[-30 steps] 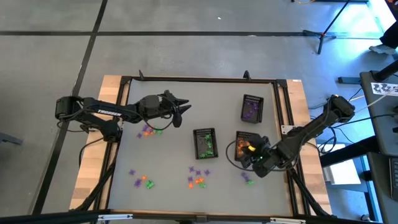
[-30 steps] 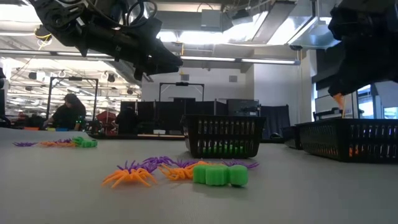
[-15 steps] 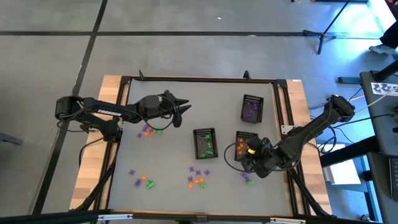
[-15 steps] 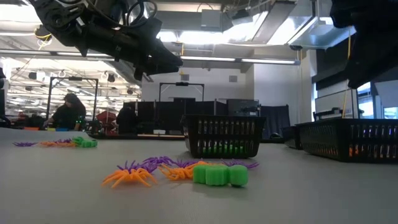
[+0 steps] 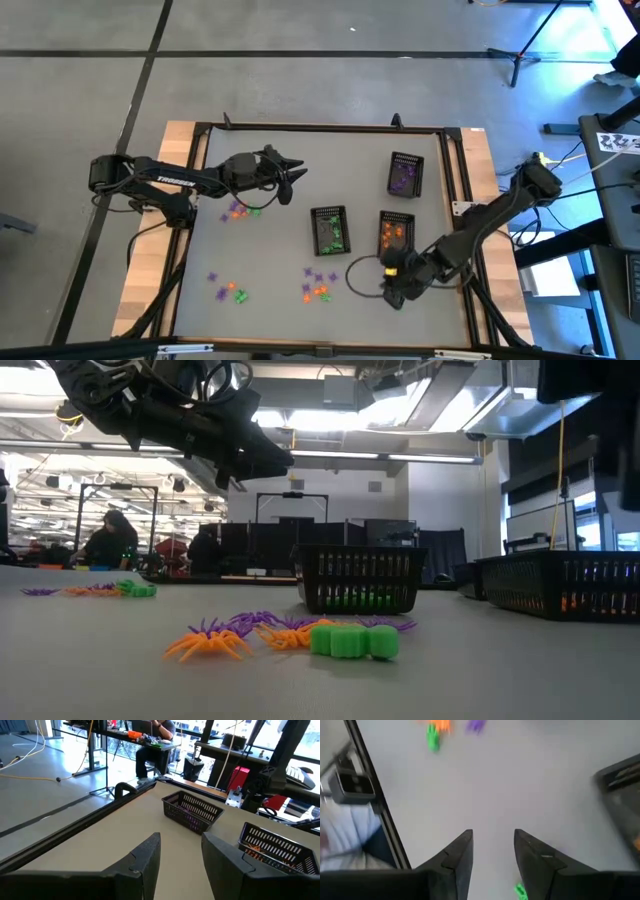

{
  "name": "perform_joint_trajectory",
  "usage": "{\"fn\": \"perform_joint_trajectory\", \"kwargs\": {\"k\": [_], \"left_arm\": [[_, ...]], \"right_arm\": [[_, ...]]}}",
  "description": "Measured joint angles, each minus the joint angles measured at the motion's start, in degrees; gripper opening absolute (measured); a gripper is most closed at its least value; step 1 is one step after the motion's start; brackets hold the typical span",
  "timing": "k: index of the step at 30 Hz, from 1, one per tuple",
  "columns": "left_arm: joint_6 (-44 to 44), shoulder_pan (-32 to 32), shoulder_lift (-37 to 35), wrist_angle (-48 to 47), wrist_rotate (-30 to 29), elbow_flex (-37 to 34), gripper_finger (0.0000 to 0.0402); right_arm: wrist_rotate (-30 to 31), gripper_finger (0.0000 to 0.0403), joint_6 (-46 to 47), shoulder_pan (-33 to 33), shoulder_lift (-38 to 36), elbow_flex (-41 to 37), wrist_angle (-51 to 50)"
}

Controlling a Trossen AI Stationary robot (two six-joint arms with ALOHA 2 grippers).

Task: Sort Halloween decoration
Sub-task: Put the green skeleton toy into the bottom left bin

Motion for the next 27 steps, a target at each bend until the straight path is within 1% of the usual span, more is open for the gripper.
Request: {"fn": "perform_joint_trajectory", "kwargs": {"k": [2,5,8,10,13,15,17,21,27], "left_arm": [[0.0,0.0,0.0,0.0,0.0,0.0,0.0135],[0.0,0.0,0.0,0.0,0.0,0.0,0.0135],[0.0,0.0,0.0,0.0,0.0,0.0,0.0135],[0.0,0.0,0.0,0.0,0.0,0.0,0.0135],[0.0,0.0,0.0,0.0,0.0,0.0,0.0135],[0.0,0.0,0.0,0.0,0.0,0.0,0.0135],[0.0,0.0,0.0,0.0,0.0,0.0,0.0135],[0.0,0.0,0.0,0.0,0.0,0.0,0.0135],[0.0,0.0,0.0,0.0,0.0,0.0,0.0135]], "right_arm": [[-0.3,0.014,-0.6,0.8,1.5,0.0,0.1],[-4.4,0.014,-1.5,1.5,2.8,0.0,-2.9],[-8.7,0.014,-1.4,1.4,2.8,0.1,-8.1],[-10.6,0.014,-1.8,1.4,2.8,1.0,-14.4],[-11.0,0.014,-4.6,1.4,2.8,3.3,-22.9],[-9.0,0.014,-7.2,1.4,2.8,4.4,-25.9],[-7.9,0.014,-11.6,1.4,2.8,4.9,-25.2],[-7.9,0.014,-20.4,1.5,2.8,4.9,-22.1],[-7.9,0.014,-28.7,2.0,2.8,4.7,-19.8]]}}
